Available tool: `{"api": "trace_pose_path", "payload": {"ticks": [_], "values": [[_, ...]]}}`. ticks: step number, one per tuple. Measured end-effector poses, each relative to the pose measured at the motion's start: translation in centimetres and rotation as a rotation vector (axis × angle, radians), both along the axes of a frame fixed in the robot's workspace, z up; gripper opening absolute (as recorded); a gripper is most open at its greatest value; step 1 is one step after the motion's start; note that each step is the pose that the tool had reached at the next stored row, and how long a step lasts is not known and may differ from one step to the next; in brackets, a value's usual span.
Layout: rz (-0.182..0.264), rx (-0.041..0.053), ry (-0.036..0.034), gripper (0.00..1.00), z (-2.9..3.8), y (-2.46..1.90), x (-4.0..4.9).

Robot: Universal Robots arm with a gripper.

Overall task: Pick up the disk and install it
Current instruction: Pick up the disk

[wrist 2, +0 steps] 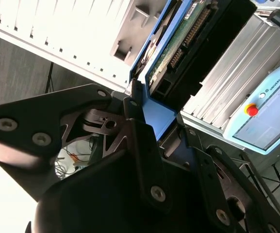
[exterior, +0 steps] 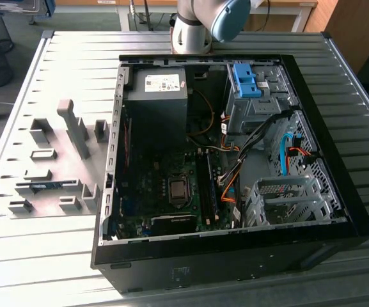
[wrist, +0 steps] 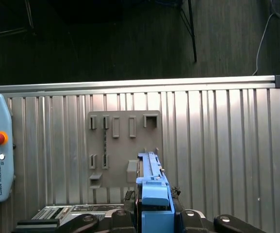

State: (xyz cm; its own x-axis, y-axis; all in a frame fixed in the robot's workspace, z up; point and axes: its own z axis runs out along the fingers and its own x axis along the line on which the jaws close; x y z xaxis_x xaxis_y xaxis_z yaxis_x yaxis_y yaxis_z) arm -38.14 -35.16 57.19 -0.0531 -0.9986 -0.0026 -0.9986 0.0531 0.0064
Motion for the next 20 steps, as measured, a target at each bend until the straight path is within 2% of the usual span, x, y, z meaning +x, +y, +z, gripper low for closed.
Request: {"api": "trace_pose_path", "payload": {"ticks": [17, 20], "values": [[0.000, -0.0001, 0.0001, 0.37, -0.01, 0.00, 2.80], [0.000, -0.0001, 0.0001, 0.37, -0.01, 0.00, 2.97]]}}
